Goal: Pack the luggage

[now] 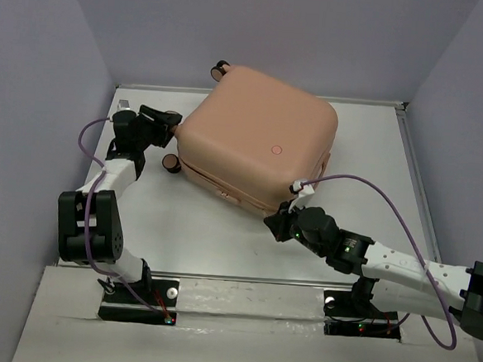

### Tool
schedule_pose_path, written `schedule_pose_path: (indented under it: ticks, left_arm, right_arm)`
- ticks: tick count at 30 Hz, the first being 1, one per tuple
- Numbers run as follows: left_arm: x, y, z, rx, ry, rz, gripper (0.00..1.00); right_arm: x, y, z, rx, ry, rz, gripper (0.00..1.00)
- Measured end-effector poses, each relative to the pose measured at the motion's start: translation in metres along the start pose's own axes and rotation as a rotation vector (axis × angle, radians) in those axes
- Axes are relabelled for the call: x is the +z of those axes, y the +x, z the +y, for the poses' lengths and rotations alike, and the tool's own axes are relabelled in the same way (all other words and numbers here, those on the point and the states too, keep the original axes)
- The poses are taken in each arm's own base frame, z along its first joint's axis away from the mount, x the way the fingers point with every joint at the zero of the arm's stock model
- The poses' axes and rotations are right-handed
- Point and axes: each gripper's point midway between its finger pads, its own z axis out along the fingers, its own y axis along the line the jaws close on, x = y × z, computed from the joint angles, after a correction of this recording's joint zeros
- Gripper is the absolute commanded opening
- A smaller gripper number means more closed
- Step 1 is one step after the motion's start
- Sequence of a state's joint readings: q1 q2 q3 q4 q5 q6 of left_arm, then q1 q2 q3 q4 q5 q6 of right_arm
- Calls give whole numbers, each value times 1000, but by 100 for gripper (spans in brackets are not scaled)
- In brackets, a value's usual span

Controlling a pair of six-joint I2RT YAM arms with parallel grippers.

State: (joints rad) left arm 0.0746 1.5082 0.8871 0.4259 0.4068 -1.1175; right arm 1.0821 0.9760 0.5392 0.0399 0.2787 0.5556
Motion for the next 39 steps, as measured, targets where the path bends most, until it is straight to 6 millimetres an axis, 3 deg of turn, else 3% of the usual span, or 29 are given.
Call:
schedule_pose_path:
  ticks: [6, 9, 11, 13, 18, 21, 24, 27, 30, 31, 32, 34, 35, 36, 39]
  left_arm:
    - [-4, -4, -2, 17, 35, -48, 6]
    - [-26, 0, 1, 32, 52, -103, 6]
    - [-52, 4, 1, 55, 82, -155, 6]
    - [-69, 9, 4, 61, 98, -182, 6]
    - [-123, 41, 29, 58, 157, -224, 6]
    - [-141, 57, 30, 68, 203, -224, 6]
    - [-162, 77, 29, 87, 250, -190, 6]
    - [-178, 90, 27, 108, 277, -160, 6]
    - [-182, 96, 30, 113, 269, -139, 6]
    - [-181, 97, 33, 108, 260, -137, 6]
    - [-181, 97, 34, 107, 256, -137, 6]
    - [-182, 97, 33, 108, 257, -138, 6]
    - [-182, 97, 33, 108, 255, -138, 6]
    - [-183, 97, 33, 109, 254, -139, 6]
    - [-184, 97, 31, 124, 251, -135, 6]
  right_arm:
    - [2, 0, 4, 4, -16, -3, 7]
    - [9, 6, 3, -16, -5, 20, 7]
    - [14, 9, 5, -29, -5, 38, 7]
    - [23, 11, 15, -35, -30, 57, 7]
    - [59, 12, 57, -62, -117, 93, 7]
    - [88, 5, 108, -102, -208, 105, 7]
    - [103, -4, 150, -140, -284, 85, 7]
    - [97, -3, 162, -156, -308, 71, 7]
    - [59, 6, 133, -152, -269, 71, 10]
    - [40, 5, 113, -132, -236, 61, 14]
    - [-5, -3, 48, -44, -99, 11, 26]
    - [-14, -8, 34, -18, -61, -16, 35]
    - [-31, -21, 15, 56, -35, -71, 42]
    - [-33, -25, 7, 70, -11, -87, 45]
    - [-53, -41, -49, 157, 143, -164, 47]
